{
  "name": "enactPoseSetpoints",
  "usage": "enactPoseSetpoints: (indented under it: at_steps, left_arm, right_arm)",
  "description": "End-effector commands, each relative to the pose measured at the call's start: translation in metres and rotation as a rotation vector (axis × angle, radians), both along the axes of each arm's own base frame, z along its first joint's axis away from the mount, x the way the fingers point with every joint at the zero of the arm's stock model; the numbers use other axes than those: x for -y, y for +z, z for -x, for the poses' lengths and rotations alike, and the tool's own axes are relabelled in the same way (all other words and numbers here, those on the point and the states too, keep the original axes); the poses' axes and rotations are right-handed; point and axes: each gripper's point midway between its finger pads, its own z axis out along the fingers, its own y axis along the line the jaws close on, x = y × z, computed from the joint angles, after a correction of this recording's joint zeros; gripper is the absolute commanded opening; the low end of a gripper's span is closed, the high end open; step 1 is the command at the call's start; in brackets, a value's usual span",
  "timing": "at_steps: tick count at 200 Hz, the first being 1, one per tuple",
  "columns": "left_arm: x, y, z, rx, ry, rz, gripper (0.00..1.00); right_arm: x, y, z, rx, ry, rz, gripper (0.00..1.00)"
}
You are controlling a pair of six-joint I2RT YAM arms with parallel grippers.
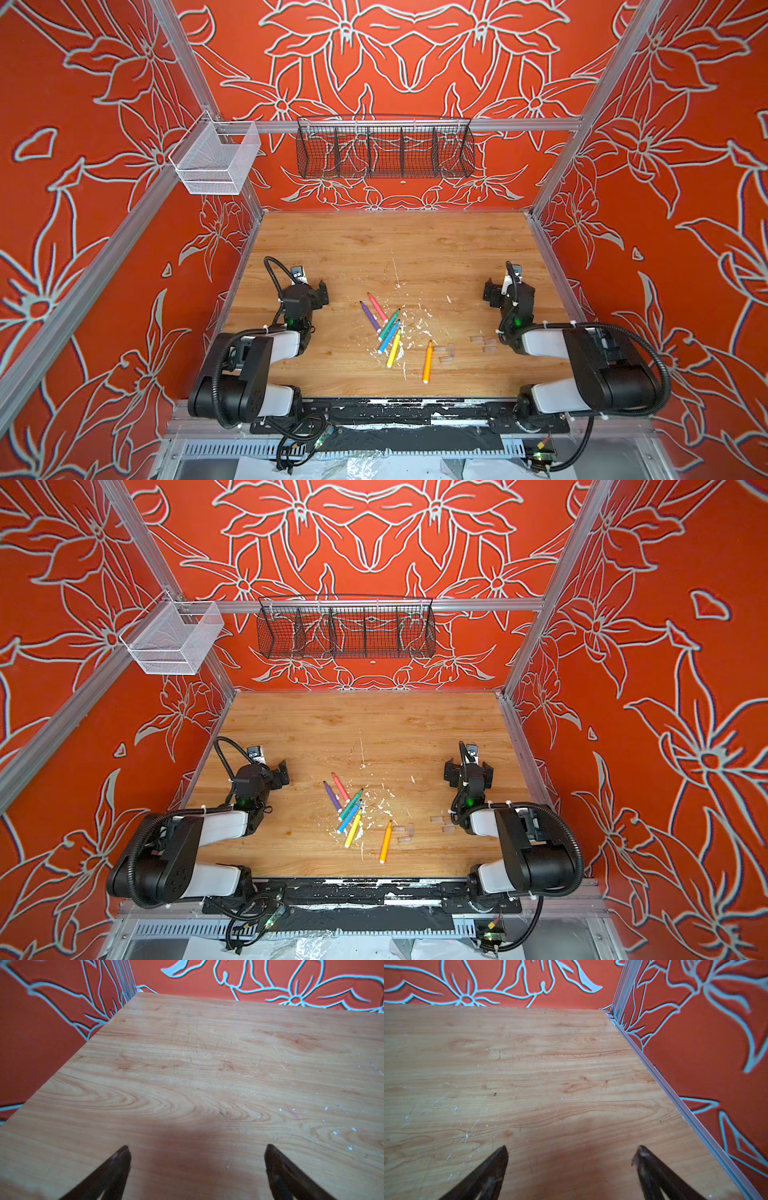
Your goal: Insert the pens into the pen caps
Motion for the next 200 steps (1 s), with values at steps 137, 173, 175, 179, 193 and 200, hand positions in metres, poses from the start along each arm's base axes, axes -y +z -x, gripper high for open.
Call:
enactPoseSetpoints:
  at_steps: [137,173,175,179,193,200]
  left_arm:
    - [-0.0019,0.0040,-0.0024,0.019,0.009,-0.003,0.97]
    - [-0.0020,0.0039,-0.0021,0.020,0.010,-0.003,0.97]
    - [-0.0020,0.0045,-0.0025,0.022,0.010,-0.003,0.97]
    - [-0.0020,0.0046,-0.0024,0.022,0.010,-0.003,0.97]
    - [-0.0020,0.0046,-0.0025,0.022,0.010,-0.004,0.97]
    - [-0.0020,0.0048,-0.0022,0.023,0.010,-0.004,0.97]
  right_arm:
    - [-0.0030,0.0074,-0.0054,0.024,0.018,0.008,0.97]
    - [-0.0030,0.0074,-0.0054,0.024,0.018,0.009,0.97]
    - [-0.0030,0.0070,-0.0052,0.023,0.018,0.008,0.97]
    - [-0.0029,0.0070,-0.0051,0.023,0.018,0.009,0.97]
    - [-0.0041,0.0078,-0.0045,0.028,0.025,0.010,0.97]
    - [-0.0061,0.0091,-0.0028,0.039,0.040,0.010,0.97]
